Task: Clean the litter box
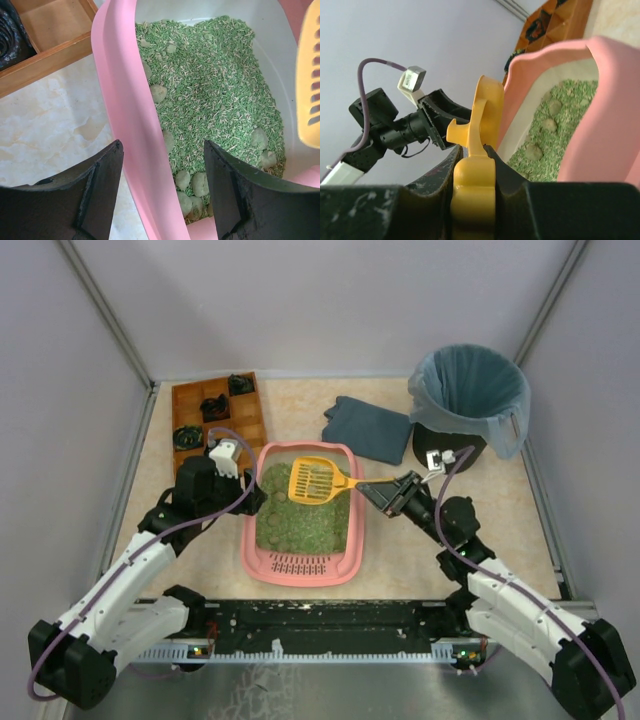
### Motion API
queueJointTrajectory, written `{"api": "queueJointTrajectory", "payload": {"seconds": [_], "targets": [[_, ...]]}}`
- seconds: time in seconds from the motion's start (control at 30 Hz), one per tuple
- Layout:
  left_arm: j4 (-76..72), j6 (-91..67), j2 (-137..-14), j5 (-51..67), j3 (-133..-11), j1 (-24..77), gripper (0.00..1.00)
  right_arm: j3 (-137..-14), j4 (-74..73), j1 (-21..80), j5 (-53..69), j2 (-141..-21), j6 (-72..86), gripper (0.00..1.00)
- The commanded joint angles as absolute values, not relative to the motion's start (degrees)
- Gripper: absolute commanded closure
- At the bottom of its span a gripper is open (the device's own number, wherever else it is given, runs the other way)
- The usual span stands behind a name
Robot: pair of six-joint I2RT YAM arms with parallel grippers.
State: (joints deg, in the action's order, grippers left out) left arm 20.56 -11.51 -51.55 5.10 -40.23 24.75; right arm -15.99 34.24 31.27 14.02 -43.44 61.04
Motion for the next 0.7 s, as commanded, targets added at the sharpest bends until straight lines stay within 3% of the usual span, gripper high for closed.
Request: {"api": "queueJointTrajectory", "payload": {"seconds": [0.0, 0.2, 0.37, 0.67], "targets": [[19.6, -10.5, -50.3, 4.1, -39.8, 24.7, 0.29, -22.9, 32.8, 30.6, 14.1, -41.8, 48.5, 1.0], [19.5, -10.5, -49.9, 4.4, -39.7, 24.6, 0.29, -24.6, 33.6, 30.6, 12.5, -43.0, 51.6, 1.0], [19.5, -10.3, -50.3, 4.6, -39.7, 24.7, 0.28, -34.1, 18.3, 30.5, -1.2, -43.1, 56.9, 1.0], [20.1, -10.1, -51.5, 4.1, -40.0, 24.7, 0.29, -51.8, 8.5, 29.1, -27.1, -45.3, 57.2, 1.0]]}}
